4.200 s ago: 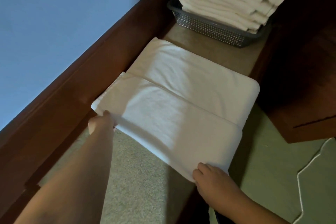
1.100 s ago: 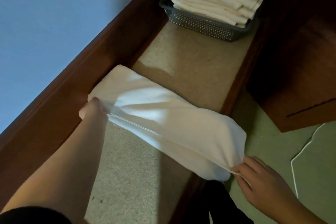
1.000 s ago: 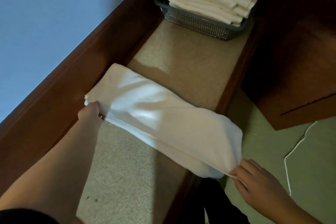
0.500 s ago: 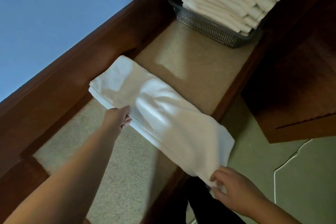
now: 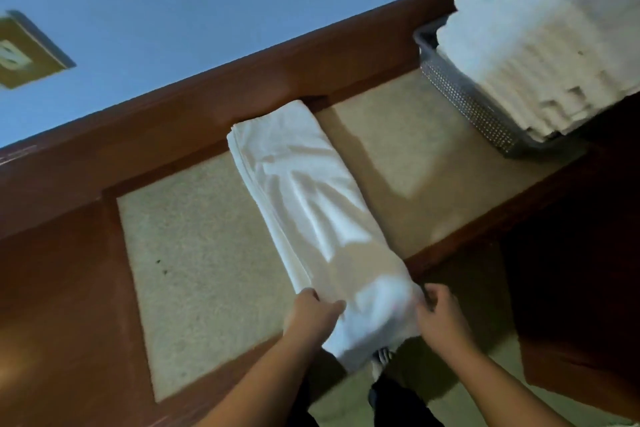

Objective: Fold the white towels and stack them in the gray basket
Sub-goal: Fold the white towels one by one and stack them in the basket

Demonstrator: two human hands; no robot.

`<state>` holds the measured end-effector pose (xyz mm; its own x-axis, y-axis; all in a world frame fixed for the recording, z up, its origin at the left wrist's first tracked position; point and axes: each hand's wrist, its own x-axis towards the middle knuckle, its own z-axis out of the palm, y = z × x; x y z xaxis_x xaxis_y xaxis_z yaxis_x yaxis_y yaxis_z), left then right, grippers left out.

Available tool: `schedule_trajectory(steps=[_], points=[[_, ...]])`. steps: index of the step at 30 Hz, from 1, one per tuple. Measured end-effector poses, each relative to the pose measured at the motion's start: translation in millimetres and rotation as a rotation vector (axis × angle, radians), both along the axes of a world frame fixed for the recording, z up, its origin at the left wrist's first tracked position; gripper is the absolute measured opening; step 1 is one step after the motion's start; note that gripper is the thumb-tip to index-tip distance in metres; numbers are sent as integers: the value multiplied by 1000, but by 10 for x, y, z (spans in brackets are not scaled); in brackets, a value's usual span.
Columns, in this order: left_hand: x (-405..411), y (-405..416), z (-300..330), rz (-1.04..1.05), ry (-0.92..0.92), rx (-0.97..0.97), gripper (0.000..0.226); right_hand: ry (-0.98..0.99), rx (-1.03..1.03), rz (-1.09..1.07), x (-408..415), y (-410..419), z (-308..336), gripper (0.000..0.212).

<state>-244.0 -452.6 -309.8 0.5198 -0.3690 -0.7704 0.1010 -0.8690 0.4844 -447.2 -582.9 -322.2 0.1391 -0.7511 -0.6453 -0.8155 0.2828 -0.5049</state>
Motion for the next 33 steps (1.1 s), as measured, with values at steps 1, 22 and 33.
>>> schedule_trajectory(steps=[1, 22, 33], points=[[-147, 54, 3, -14, -22, 39, 46, -28, 36, 12, -14, -50, -39, 46], [-1017, 658, -495, 595, 119, -79, 74, -181, 319, 318, -311, -216, -181, 53], [-1360, 906, -256, 713, 291, -344, 71, -307, 348, 224, -643, -195, 40, 73]])
